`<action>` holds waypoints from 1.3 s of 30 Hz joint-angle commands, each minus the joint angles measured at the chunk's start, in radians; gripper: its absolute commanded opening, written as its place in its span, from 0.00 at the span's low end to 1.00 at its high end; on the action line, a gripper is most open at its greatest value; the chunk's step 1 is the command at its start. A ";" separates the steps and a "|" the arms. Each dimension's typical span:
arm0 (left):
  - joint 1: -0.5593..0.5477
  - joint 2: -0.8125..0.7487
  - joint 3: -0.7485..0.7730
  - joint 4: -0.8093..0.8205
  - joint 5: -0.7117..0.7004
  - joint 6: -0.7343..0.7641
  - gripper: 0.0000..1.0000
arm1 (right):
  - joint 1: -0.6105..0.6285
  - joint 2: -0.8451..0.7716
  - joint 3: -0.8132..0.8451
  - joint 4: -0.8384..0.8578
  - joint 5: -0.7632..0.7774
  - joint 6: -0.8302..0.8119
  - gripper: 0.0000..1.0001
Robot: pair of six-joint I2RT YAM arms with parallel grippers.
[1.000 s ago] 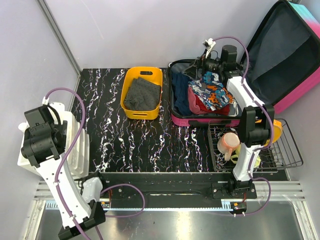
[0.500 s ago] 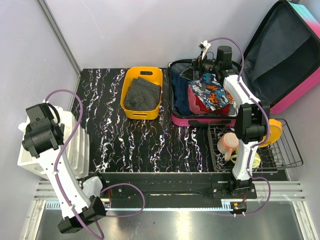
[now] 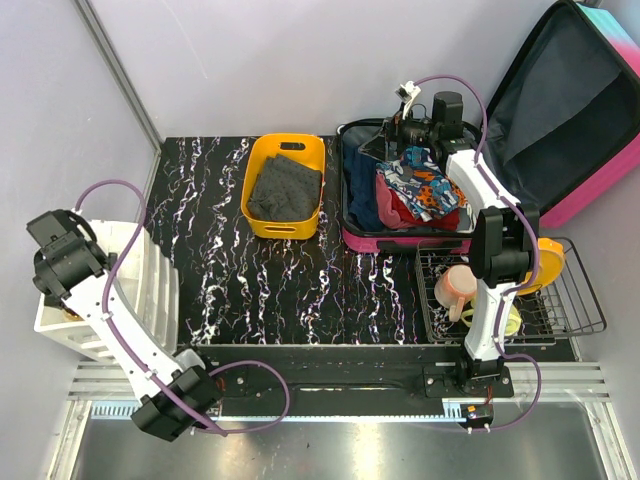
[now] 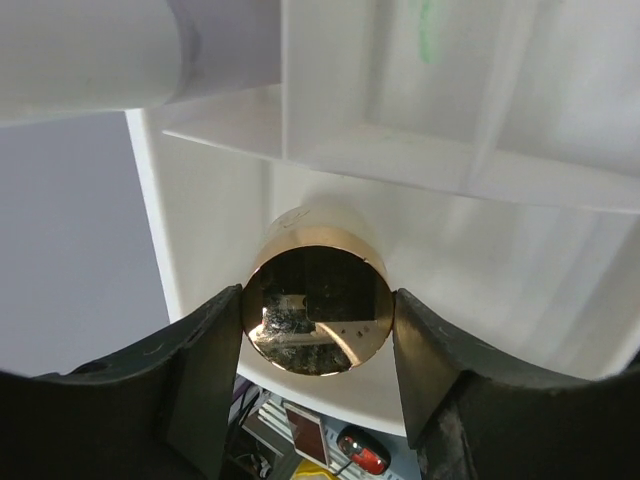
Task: Open, take out, and arrange the luggage
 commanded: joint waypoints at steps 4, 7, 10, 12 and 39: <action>0.090 0.051 0.053 0.079 0.084 0.103 0.33 | 0.009 -0.043 -0.006 0.021 0.011 -0.008 0.97; 0.102 0.058 0.082 0.073 0.113 0.114 0.65 | 0.009 -0.052 -0.017 0.023 0.014 -0.013 0.97; 0.109 0.066 0.111 0.070 0.127 0.113 0.78 | 0.009 -0.060 -0.026 0.023 0.014 -0.014 0.97; 0.112 0.068 0.126 0.070 0.124 0.114 0.80 | 0.009 -0.064 -0.031 0.026 0.014 -0.014 0.97; -0.801 0.435 0.456 0.138 0.628 -0.119 0.83 | -0.012 -0.053 0.147 -0.560 0.495 -0.367 0.98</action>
